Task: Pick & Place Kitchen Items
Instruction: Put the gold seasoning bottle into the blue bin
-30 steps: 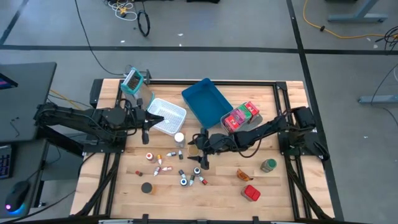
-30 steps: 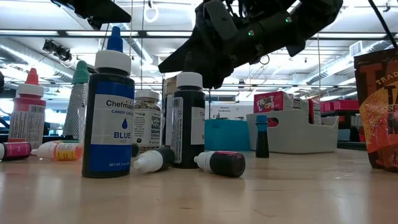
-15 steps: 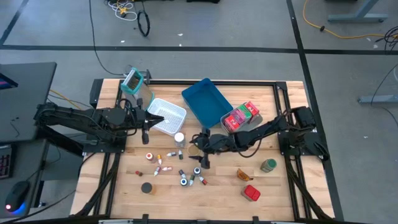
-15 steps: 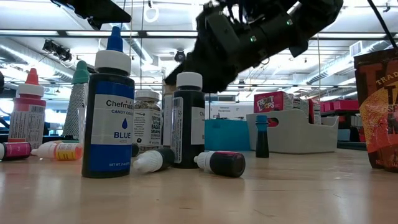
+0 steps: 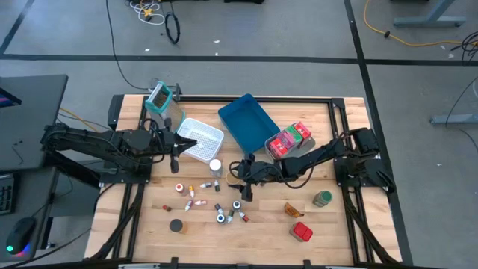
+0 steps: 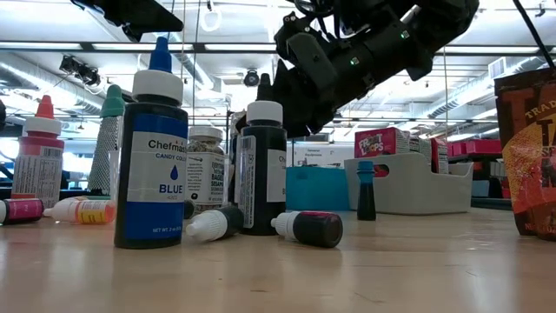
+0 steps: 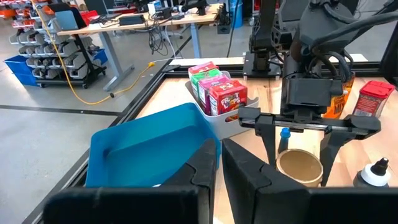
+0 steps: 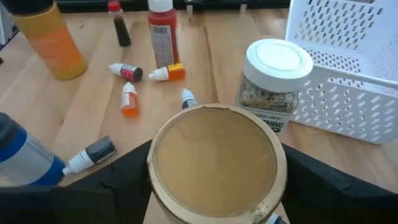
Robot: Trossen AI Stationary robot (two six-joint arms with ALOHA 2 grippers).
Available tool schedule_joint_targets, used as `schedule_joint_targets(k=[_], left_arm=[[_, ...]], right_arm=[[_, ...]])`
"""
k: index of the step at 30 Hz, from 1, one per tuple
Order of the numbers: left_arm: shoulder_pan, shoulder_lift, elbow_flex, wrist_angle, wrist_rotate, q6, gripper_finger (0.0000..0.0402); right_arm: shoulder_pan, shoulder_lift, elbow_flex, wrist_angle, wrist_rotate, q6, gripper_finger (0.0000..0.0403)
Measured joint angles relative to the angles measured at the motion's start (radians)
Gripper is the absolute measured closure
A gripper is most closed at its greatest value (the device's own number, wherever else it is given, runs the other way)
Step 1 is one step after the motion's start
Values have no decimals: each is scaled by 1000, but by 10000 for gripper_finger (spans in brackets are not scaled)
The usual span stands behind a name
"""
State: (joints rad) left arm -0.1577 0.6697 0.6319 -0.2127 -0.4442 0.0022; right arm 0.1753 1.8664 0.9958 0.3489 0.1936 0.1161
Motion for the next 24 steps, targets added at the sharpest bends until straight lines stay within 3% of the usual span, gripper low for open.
schedule_joint_targets(k=[8,17,24], left_arm=[[0,0,0,-2,-6,-6,368],[0,0,0,1,-7,-2,368],[0,0,0,1,-7,-2,368]], right_arm=[[-12,-107,0,-56,225,0,119],[-76,-303,1,-9,582,-82,111],[-281,-265,1,28,461,-33,114]])
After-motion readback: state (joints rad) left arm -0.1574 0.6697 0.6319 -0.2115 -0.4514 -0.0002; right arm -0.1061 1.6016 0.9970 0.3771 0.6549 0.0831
